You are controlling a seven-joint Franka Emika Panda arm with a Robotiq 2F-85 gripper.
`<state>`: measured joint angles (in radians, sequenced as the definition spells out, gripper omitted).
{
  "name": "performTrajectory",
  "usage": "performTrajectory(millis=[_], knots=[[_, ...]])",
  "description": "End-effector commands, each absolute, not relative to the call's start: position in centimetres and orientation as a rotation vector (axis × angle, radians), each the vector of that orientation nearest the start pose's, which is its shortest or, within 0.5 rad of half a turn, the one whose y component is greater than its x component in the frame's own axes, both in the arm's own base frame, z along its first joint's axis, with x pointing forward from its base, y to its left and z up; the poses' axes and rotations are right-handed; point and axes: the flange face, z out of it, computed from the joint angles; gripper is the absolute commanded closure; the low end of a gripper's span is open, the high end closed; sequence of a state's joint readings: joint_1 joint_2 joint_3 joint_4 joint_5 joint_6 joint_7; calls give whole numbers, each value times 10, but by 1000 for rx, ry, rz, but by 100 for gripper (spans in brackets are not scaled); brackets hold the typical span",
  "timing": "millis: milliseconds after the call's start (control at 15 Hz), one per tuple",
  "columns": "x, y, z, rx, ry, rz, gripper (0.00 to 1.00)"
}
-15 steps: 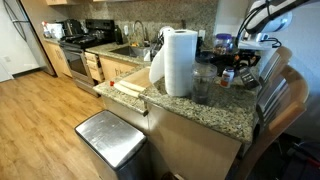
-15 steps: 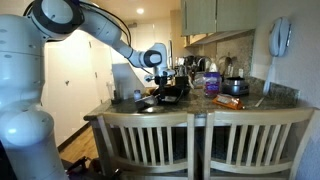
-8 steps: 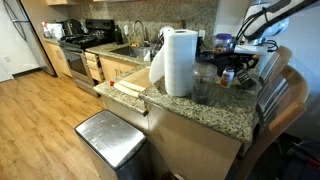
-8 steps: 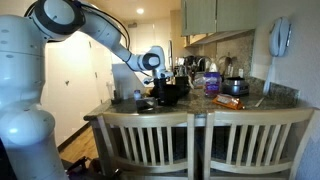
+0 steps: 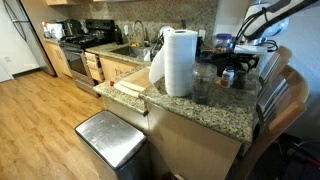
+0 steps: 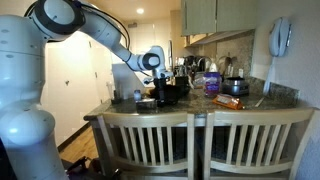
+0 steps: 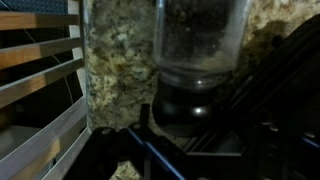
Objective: Remove the clear bottle from the black bowl and put the white and orange bottle in the black bowl
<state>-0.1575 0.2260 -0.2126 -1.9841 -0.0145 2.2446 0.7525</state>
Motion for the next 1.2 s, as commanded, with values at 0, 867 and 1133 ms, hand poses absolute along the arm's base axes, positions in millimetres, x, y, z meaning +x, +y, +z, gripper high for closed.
performTrajectory(millis=[0, 867, 1133], knots=[[563, -216, 370, -2700, 1701, -183, 2], [588, -189, 439, -2659, 1545, -607, 0], [600, -162, 423, -2640, 1308, -392, 0]])
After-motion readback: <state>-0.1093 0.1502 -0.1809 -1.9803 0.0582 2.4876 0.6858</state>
